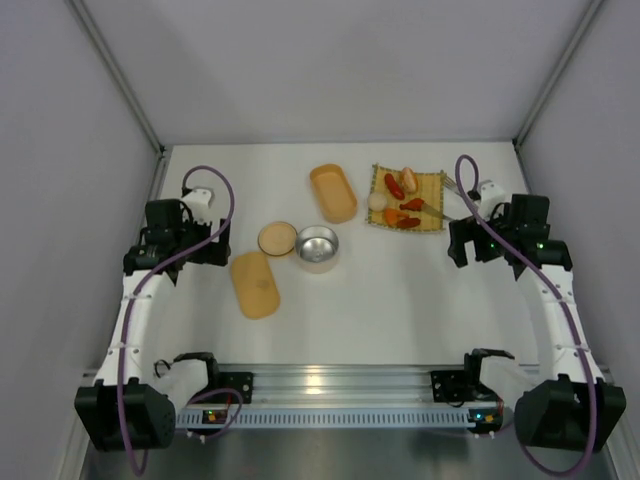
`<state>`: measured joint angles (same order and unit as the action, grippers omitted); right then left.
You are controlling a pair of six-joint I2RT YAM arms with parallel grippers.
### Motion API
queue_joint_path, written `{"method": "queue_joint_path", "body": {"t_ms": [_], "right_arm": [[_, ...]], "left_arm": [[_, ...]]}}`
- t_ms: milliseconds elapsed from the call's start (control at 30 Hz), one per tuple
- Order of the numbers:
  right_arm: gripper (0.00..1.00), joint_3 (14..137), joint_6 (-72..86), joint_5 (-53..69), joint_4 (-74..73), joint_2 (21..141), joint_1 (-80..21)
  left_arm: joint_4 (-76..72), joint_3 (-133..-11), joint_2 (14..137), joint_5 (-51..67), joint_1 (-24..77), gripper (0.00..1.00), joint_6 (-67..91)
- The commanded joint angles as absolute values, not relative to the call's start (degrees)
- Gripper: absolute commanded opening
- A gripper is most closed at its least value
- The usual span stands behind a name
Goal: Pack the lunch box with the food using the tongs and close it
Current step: Pick up the clamp at the center of the board.
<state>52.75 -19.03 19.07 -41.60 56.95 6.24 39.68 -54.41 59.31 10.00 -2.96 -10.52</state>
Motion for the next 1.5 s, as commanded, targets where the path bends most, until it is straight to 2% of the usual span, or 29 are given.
{"method": "queue_joint_path", "body": {"t_ms": [0,167,400,633,1033,1467], "right_arm": [[0.99,58.18,-23.02,21.01,-45.17,58.97,7.03],[0.99,64.58,-34.41,17.67,-51.83,64.32,7.99],[0.99,74.87,-51.84,19.69,-60.37,76.27,20.37],[0.99,82.69,-64.14,17.14,-64.34,89.98,24.08],[0.99,98.16,-69.78,18.01,-67.06,112.31,23.99],[0.99,99.84,-75.67,17.32,-63.2,119.53,20.04]], "left_arm": [[40.59,-55.37,58.8,13.79,-2.9,0.98,-10.46],[41.4,-55.9,57.92,18.72,-2.9,0.98,-12.65],[42.36,-56.6,57.39,25.66,-2.9,0.98,-15.64],[42.1,-58.18,58.88,31.37,-2.9,0.98,-15.91],[45.69,-61.7,61.35,33.66,-2.9,0.98,-19.42],[47.72,-62.14,61.61,32.87,-2.9,0.98,-21.09]]}}
